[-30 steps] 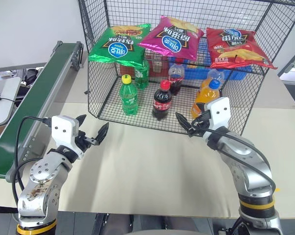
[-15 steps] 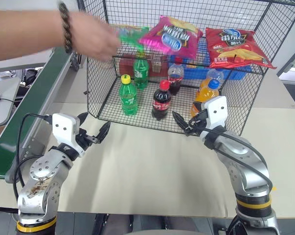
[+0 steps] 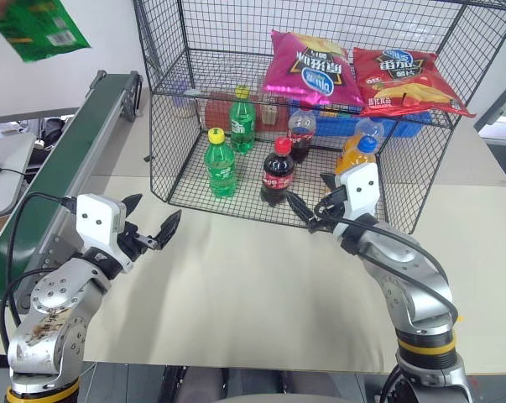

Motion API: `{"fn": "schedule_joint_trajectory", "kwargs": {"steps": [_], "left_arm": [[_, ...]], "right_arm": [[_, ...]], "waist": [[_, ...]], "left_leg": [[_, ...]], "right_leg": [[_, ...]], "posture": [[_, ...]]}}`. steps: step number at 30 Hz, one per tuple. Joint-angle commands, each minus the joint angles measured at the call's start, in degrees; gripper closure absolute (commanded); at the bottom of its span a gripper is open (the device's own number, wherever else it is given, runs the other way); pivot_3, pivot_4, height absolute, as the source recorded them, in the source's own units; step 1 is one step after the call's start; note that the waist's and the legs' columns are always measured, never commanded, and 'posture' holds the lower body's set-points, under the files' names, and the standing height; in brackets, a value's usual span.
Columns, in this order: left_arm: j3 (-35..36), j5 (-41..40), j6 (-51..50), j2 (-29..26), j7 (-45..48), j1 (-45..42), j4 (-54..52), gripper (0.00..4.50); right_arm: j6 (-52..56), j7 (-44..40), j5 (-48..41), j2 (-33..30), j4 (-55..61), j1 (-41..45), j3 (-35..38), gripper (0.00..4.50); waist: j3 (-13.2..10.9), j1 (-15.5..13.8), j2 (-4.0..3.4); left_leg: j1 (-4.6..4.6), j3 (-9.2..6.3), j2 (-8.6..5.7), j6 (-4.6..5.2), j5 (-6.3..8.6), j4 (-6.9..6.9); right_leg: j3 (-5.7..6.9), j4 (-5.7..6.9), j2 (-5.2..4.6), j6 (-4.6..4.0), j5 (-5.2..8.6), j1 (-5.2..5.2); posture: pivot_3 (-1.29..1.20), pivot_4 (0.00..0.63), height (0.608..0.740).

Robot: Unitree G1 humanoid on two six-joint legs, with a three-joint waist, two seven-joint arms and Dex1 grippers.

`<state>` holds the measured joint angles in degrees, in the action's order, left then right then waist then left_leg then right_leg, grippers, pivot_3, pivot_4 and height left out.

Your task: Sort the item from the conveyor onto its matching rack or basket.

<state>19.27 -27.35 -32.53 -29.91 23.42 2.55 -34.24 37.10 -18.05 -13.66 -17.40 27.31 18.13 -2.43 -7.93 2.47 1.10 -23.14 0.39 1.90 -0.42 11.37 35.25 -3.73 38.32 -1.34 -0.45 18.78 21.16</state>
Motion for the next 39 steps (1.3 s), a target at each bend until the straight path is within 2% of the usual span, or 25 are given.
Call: {"fn": "schedule_joint_trajectory", "kwargs": {"steps": [1,15,19,26,31,35,39], "left_arm": [[2.6,-0.6,1.2,-0.9,0.2,0.5,-2.0,0.01],[3.5,0.2,2.3,0.0,-0.2,2.9,-2.0,0.01],[5.7,-0.1,2.3,0.1,-1.1,4.0,-2.6,0.01],[18.3,-10.4,-1.9,4.9,-10.3,2.7,-2.7,0.01],[24.3,-16.4,-3.3,5.3,-14.8,2.2,-2.1,0.01],[26.2,-20.9,-4.3,5.3,-17.9,2.9,-3.0,0.01],[23.9,-21.6,-4.4,5.3,-19.0,4.4,-4.4,0.01]], "right_arm": [[-2.1,-0.3,0.0,0.2,0.8,1.3,-0.1,0.0],[-1.6,-2.4,-0.4,-0.5,-0.3,4.4,-0.4,0.0],[-1.2,-4.0,-1.2,-1.2,-1.2,6.2,-0.3,0.0],[1.7,-17.1,-10.3,-3.8,-4.6,16.0,-1.3,0.0],[1.3,-22.1,-13.0,-2.8,-9.4,23.3,-2.7,0.0],[1.1,-22.6,-13.5,-1.5,-10.6,25.5,-3.4,0.0],[1.9,-21.9,-13.5,-0.7,-9.9,25.0,-3.4,0.0]], "waist": [[0.0,0.0,0.0],[0.0,0.1,0.01],[0.0,0.1,0.01],[0.0,0.2,0.02],[0.0,0.0,0.02],[0.0,0.0,0.04],[0.0,0.0,0.05]], "left_leg": [[0.0,0.0,0.0,0.0,0.0,0.0],[0.0,0.0,0.02,0.0,0.0,-0.01],[0.0,0.0,0.02,0.0,0.0,-0.01],[0.01,-0.02,0.06,0.0,0.0,0.0],[0.01,-0.06,0.03,0.01,0.0,0.02],[0.0,-0.08,0.04,0.0,0.0,0.02],[-0.01,-0.1,0.03,0.0,0.0,0.02]], "right_leg": [[0.0,0.0,0.0,0.0,0.0,0.0],[-0.01,0.0,-0.01,0.0,0.0,0.01],[0.0,0.0,-0.01,0.0,0.0,0.01],[0.01,0.03,-0.03,0.0,0.0,0.02],[0.07,0.08,-0.05,0.0,0.0,0.01],[0.06,0.12,-0.14,-0.01,0.0,0.01],[0.06,0.12,-0.19,-0.01,0.0,0.01]], "posture": [[0.0,0.15,0.74],[0.0,0.15,0.74],[0.0,0.15,0.74],[0.0,0.15,0.74],[0.0,0.15,0.74],[0.0,0.15,0.74],[0.0,0.15,0.74]]}}
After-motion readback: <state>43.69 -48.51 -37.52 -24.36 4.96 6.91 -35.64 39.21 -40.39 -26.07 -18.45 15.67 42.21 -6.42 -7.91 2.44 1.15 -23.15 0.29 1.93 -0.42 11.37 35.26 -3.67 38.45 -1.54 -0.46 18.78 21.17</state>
